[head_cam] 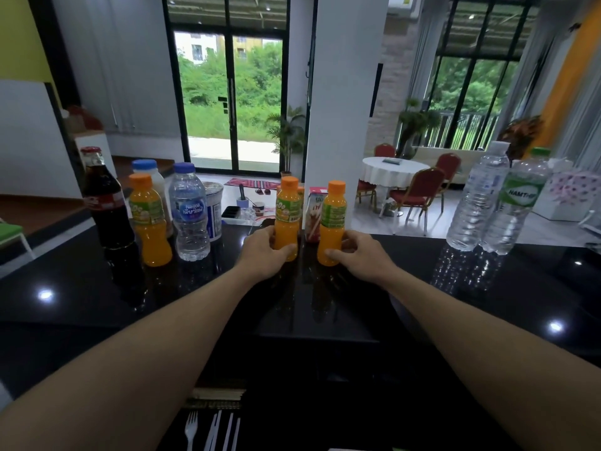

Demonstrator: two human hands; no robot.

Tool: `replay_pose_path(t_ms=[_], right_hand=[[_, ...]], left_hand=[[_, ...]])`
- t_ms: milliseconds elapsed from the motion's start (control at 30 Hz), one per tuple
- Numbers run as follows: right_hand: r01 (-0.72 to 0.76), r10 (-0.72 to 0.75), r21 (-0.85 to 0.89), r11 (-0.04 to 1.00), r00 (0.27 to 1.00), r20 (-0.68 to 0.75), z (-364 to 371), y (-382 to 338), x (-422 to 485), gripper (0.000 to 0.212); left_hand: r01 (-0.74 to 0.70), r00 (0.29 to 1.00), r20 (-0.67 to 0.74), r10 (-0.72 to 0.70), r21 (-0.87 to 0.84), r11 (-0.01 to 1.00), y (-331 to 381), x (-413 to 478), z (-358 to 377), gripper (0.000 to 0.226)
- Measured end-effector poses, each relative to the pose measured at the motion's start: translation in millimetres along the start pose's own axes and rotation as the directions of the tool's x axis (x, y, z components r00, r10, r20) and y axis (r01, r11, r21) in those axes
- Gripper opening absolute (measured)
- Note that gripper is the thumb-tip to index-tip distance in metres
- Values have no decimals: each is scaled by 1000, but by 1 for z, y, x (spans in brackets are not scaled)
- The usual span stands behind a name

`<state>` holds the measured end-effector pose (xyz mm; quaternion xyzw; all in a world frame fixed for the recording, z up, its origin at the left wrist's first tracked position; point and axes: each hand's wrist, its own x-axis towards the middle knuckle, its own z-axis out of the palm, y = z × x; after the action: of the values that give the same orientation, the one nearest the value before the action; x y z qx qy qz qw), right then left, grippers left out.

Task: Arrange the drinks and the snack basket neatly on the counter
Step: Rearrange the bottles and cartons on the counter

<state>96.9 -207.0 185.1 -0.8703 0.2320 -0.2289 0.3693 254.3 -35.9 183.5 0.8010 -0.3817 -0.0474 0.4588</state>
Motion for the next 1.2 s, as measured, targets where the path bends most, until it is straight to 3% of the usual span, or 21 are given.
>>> replay_pose_path(t_ms=[267,600,1000,1200], right_hand=[[16,-16,-15,1000,999,34,16,-17,-16,55],[16,-17,-36,999,999,-32,22,-18,-33,44],[54,-53,51,997,999,-6,22,-20,-40,57],[75,-74,13,997,997,-32,21,-21,-44,62]], left_hand=[[21,999,-40,-17,112,993,-2,-26,-22,44],[-17,994,-108,26,80,997,-7,-47,-26,50],[-52,997,-63,52,-4,999,-4,-50,-28,42],[-38,997,-61,40,31,999,-5,-49,-28,54]])
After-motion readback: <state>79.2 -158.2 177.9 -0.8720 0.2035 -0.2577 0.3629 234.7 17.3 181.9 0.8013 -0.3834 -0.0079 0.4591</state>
